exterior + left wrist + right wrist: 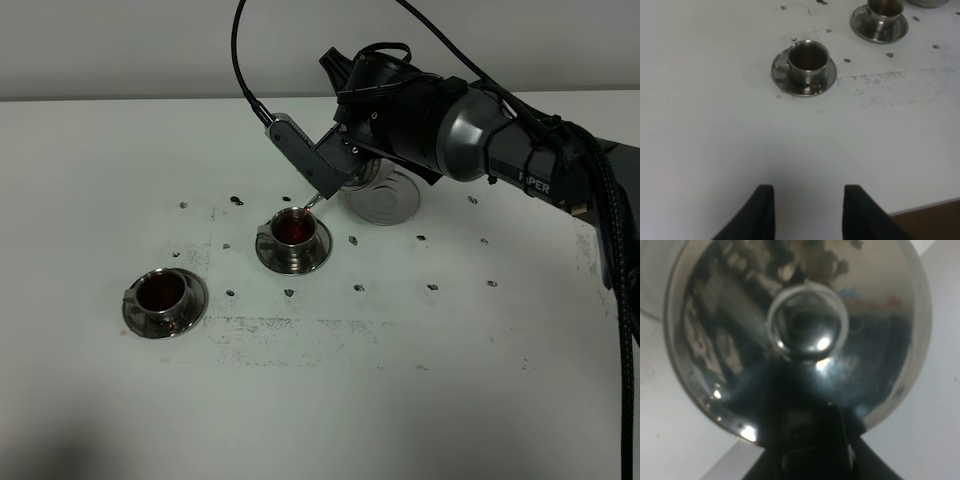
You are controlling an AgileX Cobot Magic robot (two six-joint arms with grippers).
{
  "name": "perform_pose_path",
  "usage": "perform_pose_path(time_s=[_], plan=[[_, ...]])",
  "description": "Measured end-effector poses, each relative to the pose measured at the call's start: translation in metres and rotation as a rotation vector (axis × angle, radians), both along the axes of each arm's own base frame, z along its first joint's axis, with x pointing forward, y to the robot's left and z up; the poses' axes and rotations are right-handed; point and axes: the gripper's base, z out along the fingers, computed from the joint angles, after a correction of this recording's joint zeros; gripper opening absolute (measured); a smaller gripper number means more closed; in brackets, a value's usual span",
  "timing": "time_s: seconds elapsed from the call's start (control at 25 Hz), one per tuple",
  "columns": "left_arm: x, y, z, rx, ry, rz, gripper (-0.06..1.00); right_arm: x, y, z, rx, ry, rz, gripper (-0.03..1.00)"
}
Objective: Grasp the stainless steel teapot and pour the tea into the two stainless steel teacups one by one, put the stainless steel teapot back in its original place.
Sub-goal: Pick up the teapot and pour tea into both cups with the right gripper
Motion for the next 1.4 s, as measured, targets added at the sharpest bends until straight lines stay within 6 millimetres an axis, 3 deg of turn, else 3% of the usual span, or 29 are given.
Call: perform_pose_path(time_s=[0.76, 1.16, 1.4], plan=[[0.000, 0.000, 0.000, 0.000, 0.000, 0.000, 0.33, 0.000, 0.000, 0.000, 0.014, -0.006, -0.016, 0.17], [0.000, 0.000, 0.000, 0.000, 0.000, 0.000, 0.33, -0.006, -0.002, 0.003, 0.137, 0.058, -0.142, 0.17], [0.000, 0.000, 0.000, 0.000, 0.000, 0.000, 0.33, -0.004, -0.015, 0.000, 0.193, 0.132, -0.242, 0.17]])
